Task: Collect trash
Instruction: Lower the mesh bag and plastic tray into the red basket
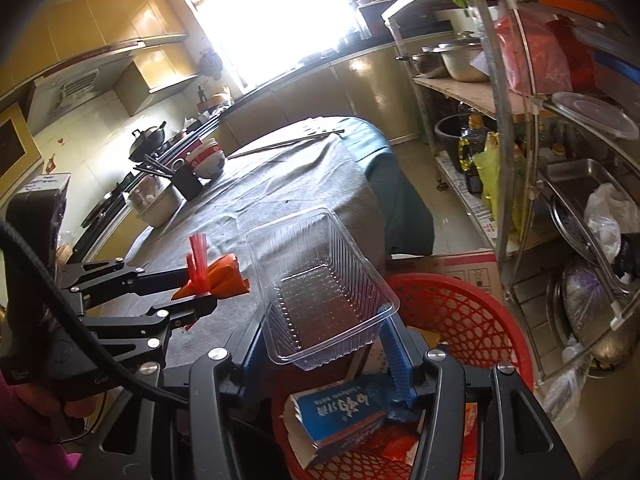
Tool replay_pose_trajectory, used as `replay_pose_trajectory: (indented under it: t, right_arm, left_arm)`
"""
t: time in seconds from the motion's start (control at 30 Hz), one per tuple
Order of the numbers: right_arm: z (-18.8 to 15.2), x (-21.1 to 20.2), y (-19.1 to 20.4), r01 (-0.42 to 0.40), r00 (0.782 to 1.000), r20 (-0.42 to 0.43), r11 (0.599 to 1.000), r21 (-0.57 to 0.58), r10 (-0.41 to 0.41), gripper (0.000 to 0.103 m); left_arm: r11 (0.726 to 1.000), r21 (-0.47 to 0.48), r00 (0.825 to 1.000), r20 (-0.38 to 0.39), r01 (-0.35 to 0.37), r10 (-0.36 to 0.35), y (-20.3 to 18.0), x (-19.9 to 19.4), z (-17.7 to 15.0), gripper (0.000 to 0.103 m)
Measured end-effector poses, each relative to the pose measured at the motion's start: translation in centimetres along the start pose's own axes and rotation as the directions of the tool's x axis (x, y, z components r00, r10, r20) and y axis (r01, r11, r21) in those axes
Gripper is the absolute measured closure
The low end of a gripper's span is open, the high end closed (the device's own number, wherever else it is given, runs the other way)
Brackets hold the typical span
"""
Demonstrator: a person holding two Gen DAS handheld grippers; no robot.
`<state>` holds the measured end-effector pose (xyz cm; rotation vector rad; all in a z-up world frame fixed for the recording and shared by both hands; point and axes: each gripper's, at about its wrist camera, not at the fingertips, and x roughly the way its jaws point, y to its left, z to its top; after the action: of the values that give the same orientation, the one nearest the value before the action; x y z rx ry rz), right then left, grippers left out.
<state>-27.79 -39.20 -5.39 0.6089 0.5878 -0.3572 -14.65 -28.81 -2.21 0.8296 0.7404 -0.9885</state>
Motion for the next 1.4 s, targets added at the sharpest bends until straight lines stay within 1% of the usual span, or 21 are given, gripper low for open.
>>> replay_pose_trajectory:
  t: [0.3, 0.63, 0.8, 1.13, 1.4]
  right_arm:
    - [-0.7, -1.3, -2.0, 0.032, 0.999, 0.003, 0.999, 0.036, -0.032, 0.047]
    - [-1.3, -1.8, -3.6, 0.053, 0.999, -0.003, 0.996, 0.070, -0.053, 0.047]
    - [-1.6, -1.7, -5.0, 0.063, 0.998, -0.017, 0.992, 0.113, -0.061, 0.047]
    - [-1.9, -1.6, -6.1, 0.081, 0.997, -0.026, 0.988, 0.133, -0.078, 0.047]
    - [-2.1, -1.4, -6.8, 0.084, 0.996, -0.037, 0.984, 0.157, -0.079, 0.047]
  left_arm:
    - [0.998, 0.062, 1.000, 0.000, 0.019, -0.019, -2.4, 0.3, 0.5, 0.064]
    - [0.994, 0.108, 0.999, -0.005, 0.033, -0.033, -4.4, 0.7, 1.1, 0.064]
    - [0.990, 0.134, 0.999, -0.013, 0.044, -0.043, -5.3, 1.0, 1.2, 0.064]
    - [0.985, 0.161, 0.998, -0.025, 0.067, -0.064, -6.4, 1.4, 1.2, 0.064]
    - [0.981, 0.169, 0.995, -0.052, 0.095, -0.087, -7.1, 2.1, 1.0, 0.064]
